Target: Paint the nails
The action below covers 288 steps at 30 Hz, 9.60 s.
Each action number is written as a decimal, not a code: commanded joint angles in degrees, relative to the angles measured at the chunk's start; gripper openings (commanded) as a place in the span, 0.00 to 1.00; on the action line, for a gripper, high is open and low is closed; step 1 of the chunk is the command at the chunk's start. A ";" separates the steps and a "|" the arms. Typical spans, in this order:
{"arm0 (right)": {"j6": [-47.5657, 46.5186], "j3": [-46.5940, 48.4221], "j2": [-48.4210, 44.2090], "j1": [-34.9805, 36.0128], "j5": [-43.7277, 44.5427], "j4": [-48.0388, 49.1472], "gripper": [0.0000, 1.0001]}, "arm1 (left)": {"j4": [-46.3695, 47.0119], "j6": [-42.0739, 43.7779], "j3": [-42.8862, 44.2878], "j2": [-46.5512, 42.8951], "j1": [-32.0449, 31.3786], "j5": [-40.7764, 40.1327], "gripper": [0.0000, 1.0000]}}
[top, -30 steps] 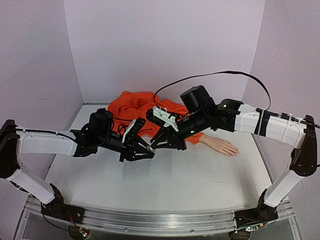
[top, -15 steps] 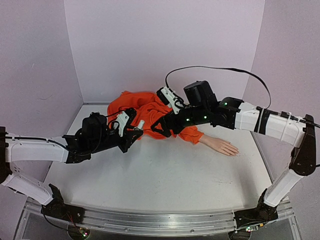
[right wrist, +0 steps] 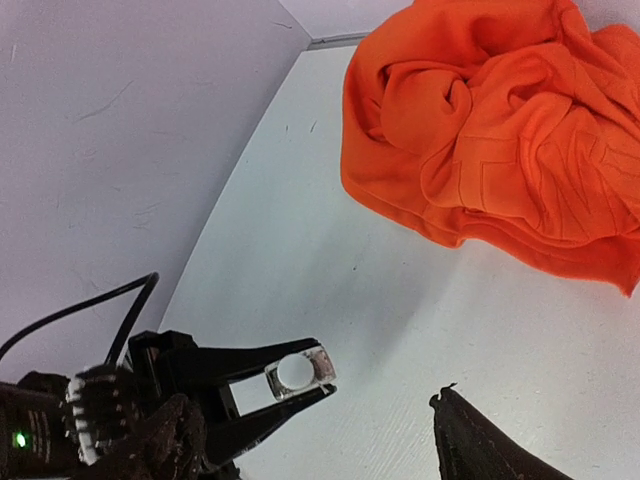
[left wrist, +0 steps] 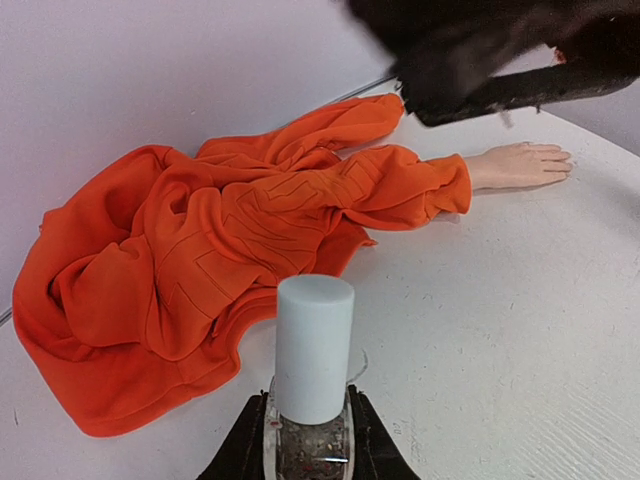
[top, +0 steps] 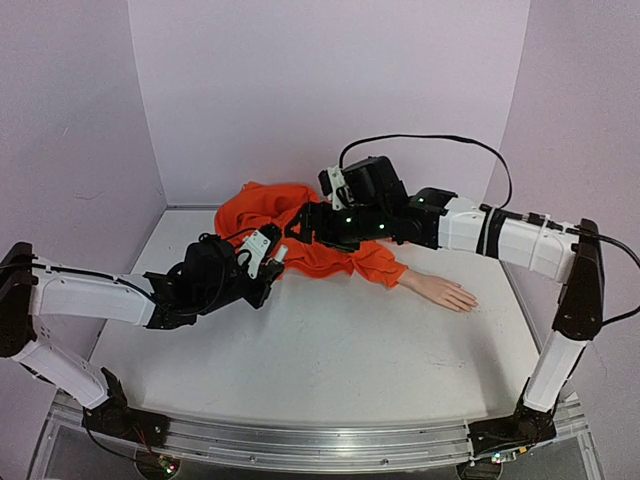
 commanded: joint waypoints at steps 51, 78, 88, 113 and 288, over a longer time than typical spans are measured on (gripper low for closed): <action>-34.01 -9.70 -8.26 -2.47 -23.40 7.89 0.63 | 0.17 -2.81 1.73 -10.78 4.81 35.65 0.00; 1.20 -0.73 1.34 -0.75 -9.50 11.15 0.57 | -3.26 3.41 7.06 -2.75 -4.69 -2.28 0.00; 2.35 0.12 4.50 -0.64 -13.33 10.97 0.40 | -3.25 3.95 7.59 -3.25 -4.89 -3.41 0.00; -40.85 -6.24 -7.59 -1.09 -58.75 7.93 0.00 | -2.35 -11.10 10.13 -13.55 4.70 86.33 0.00; -1.93 -4.48 -2.71 1.14 -6.80 16.18 0.64 | -10.52 8.94 12.16 -4.78 -5.09 -9.51 0.00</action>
